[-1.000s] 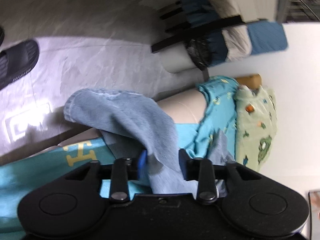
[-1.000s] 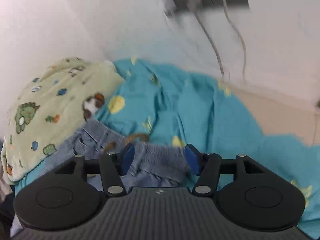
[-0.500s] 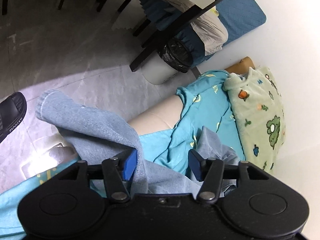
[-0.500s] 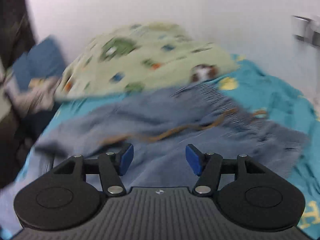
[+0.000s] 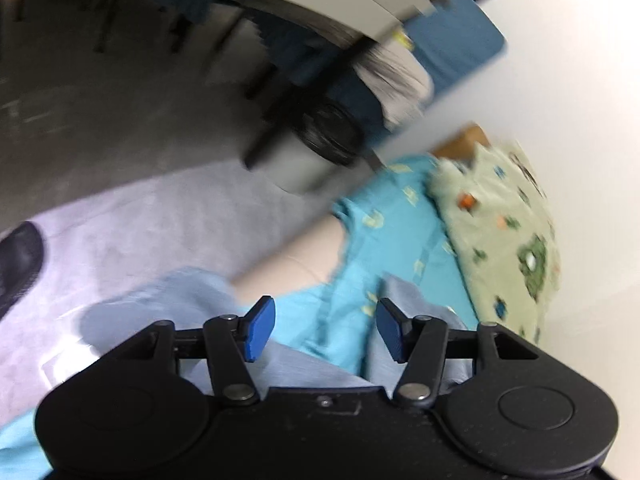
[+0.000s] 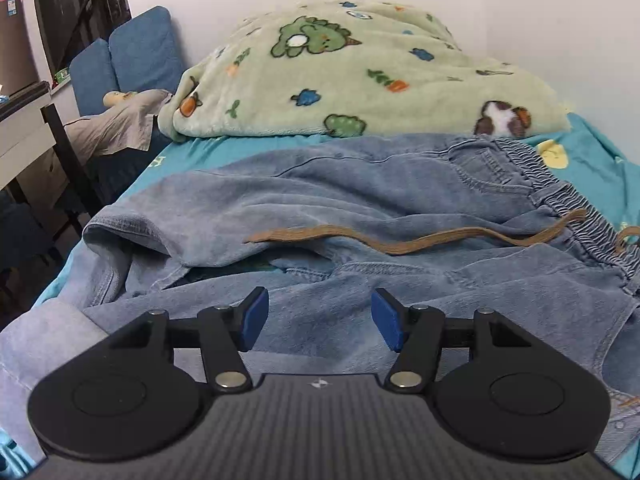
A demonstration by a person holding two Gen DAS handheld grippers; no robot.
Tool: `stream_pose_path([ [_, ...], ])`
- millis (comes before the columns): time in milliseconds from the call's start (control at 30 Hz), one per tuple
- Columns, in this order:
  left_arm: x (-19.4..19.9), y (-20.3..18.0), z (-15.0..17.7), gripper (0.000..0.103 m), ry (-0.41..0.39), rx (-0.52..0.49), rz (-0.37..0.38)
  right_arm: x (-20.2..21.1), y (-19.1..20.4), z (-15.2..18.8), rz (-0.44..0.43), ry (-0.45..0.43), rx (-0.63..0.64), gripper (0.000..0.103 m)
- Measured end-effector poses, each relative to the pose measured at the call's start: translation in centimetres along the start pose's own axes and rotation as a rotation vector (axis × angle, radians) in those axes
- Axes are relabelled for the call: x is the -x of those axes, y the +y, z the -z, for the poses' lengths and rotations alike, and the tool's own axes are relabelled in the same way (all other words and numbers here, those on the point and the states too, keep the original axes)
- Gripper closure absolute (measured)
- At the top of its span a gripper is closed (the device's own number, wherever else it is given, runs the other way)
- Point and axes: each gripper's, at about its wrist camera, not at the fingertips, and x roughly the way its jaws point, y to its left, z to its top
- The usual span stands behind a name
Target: Fold clothes
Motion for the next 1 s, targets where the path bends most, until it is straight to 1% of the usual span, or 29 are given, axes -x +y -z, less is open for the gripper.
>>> stream_pose_path([
  [67,-3.3,-1.9,0.8,0.049,0.043,-0.011,0.028,0.2,-0.1,0.2,-0.007,0.004,-0.011,0.042],
  [167,-9.4,-4.8,2.5,0.049,0.148,-0.074,0.000,0.6,-0.5,0.3,-0.012,0.002,-0.042,0.042],
  [200,-10.5,-5.1,2.8,0.049,0.161,-0.081,-0.008,0.7,-0.7,0.3,-0.014,0.001,-0.053,0.042],
  [533,-17.5,-6.1,5.0,0.049,0.212,-0.105,-0.077,0.2,-1.7,0.0,-0.057,-0.003,-0.157,0.042],
  [667,-20.3,-6.5,5.8,0.052,0.232,-0.115,-0.104,0.0,-2.1,-0.2,-0.074,-0.004,-0.198,0.042],
  [733,-20.6,-6.9,6.0,0.056,0.226,-0.120,-0.099,-0.2,-2.1,-0.3,-0.083,-0.007,-0.205,0.042],
  [767,-20.7,-7.1,6.1,0.064,0.222,-0.122,-0.096,-0.2,-2.0,-0.4,-0.088,-0.010,-0.204,0.042],
  [800,-20.6,-7.5,6.1,0.077,0.215,-0.144,-0.100,-0.2,-2.0,-0.5,-0.091,-0.013,-0.204,0.042],
  [833,-20.5,-7.9,6.2,0.083,0.207,-0.171,-0.108,-0.2,-2.0,-0.5,-0.092,-0.014,-0.205,0.042],
  [867,-20.4,-8.3,6.3,0.092,0.199,-0.198,-0.115,-0.2,-2.1,-0.5,-0.093,-0.016,-0.206,0.042],
  [1000,-19.3,-10.8,6.8,0.097,0.153,-0.322,-0.126,0.1,-2.3,-0.6,-0.091,-0.023,-0.213,0.042],
])
